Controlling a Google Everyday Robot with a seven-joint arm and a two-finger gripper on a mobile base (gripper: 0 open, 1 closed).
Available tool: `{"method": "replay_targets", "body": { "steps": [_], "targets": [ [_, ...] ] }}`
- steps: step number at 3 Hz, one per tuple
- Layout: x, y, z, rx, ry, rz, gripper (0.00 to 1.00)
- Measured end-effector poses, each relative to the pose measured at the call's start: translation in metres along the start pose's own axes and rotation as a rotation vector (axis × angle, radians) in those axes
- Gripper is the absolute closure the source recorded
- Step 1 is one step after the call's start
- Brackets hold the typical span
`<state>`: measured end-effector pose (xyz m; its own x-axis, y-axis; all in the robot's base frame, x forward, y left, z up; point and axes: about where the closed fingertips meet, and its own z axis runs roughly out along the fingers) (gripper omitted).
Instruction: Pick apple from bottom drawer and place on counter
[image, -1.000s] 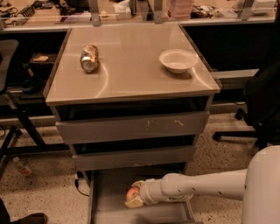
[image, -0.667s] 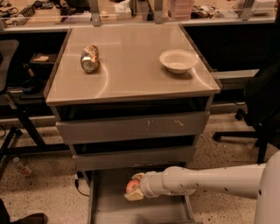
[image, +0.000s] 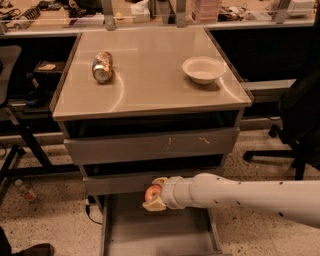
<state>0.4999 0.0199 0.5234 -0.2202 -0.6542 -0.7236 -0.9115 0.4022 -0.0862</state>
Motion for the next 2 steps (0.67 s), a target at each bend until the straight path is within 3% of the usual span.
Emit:
{"method": "replay_targets", "body": {
  "steps": [1,2],
  "targets": [
    [0.000,0.000,0.000,0.000,0.000,0.000,1.00],
    [-0.021,-0.011,-0.026,0.026,-0.006,-0.010,1.00]
  ]
}}
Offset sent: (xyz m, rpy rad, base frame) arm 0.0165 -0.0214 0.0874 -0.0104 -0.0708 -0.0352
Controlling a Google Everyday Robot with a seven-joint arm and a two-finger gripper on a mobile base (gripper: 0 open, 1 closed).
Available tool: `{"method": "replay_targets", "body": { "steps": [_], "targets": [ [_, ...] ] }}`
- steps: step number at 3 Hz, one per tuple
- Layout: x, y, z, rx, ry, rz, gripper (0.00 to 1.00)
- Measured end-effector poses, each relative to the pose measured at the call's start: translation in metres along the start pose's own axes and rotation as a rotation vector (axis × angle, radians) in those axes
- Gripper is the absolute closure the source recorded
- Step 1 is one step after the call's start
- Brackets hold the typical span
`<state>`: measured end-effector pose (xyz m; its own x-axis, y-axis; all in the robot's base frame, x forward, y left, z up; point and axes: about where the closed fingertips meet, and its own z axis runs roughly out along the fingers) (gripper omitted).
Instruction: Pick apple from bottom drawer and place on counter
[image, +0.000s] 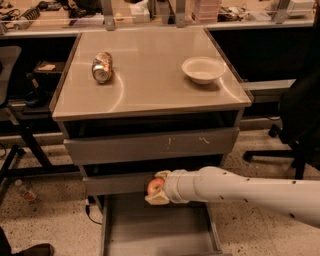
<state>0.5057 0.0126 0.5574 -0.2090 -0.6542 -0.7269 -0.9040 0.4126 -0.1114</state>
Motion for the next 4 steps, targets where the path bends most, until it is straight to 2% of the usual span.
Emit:
{"method": "replay_targets", "body": {
  "steps": [2,3,4],
  "targets": [
    [-0.078,-0.029,-0.083,0.109,0.005,-0.084,1.00],
    [-0.123,-0.042,-0.130,0.195,0.033,-0.167,1.00],
    [-0.123,-0.042,-0.130,0.195,0.033,-0.167,1.00]
  ]
}}
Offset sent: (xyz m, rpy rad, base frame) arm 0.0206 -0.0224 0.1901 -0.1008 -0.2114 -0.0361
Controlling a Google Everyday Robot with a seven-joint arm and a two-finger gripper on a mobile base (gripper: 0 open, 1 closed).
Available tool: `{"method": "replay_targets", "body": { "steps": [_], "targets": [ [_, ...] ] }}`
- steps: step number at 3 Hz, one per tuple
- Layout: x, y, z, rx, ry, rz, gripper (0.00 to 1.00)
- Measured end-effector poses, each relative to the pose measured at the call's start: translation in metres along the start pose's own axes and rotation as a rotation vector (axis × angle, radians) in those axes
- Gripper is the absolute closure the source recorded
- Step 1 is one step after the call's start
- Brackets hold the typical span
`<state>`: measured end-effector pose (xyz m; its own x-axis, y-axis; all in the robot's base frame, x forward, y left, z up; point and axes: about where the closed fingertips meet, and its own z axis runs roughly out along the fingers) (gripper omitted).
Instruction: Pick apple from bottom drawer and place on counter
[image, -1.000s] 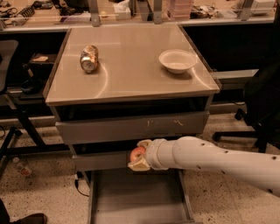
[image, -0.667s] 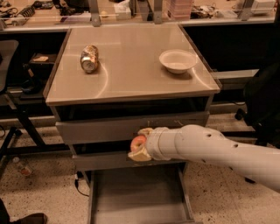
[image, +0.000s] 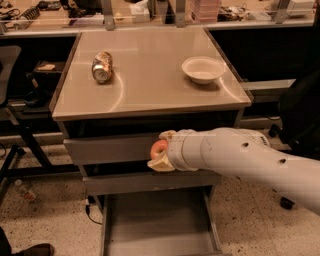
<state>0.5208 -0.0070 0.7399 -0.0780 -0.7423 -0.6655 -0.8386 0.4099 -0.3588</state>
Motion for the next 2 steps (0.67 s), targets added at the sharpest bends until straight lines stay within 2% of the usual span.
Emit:
{"method": "replay_targets", "body": {
  "steps": [1,2],
  "targets": [
    [-0.020,-0.035,-0.016,0.051,-0.025,-0.009,1.00],
    [-0.053,-0.083,-0.033,0.100,-0.050,-0.047,1.00]
  ]
}}
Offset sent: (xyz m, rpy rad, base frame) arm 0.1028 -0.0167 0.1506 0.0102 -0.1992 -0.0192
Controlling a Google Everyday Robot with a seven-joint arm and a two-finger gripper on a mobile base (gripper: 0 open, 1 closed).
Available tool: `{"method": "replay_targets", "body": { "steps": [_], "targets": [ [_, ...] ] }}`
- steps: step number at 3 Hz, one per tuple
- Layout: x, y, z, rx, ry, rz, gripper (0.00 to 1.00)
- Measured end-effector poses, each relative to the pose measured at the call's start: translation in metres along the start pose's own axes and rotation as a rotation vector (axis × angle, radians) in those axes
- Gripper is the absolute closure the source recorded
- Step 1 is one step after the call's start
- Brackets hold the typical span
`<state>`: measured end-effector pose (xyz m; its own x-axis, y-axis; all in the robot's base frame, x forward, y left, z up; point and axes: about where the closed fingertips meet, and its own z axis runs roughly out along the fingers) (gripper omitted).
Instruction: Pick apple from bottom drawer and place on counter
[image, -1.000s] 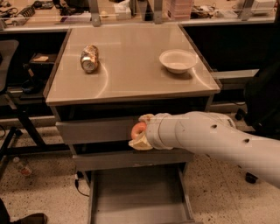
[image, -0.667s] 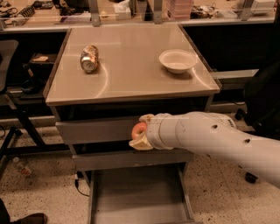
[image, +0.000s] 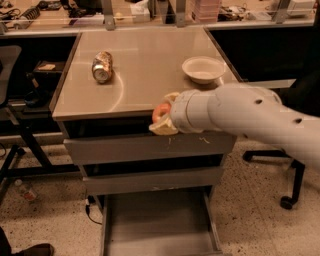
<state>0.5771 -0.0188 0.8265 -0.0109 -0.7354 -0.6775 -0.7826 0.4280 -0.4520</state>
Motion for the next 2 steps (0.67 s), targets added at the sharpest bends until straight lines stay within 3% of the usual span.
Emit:
{"method": "replay_targets", "body": {
  "steps": [1,2],
  "targets": [
    [-0.0520,-0.0521,-0.0105,0.045,-0.046,-0.069,1.00],
    [-0.0553,-0.0555,-0.0077,0.030,-0.054,-0.071,1.00]
  ]
}}
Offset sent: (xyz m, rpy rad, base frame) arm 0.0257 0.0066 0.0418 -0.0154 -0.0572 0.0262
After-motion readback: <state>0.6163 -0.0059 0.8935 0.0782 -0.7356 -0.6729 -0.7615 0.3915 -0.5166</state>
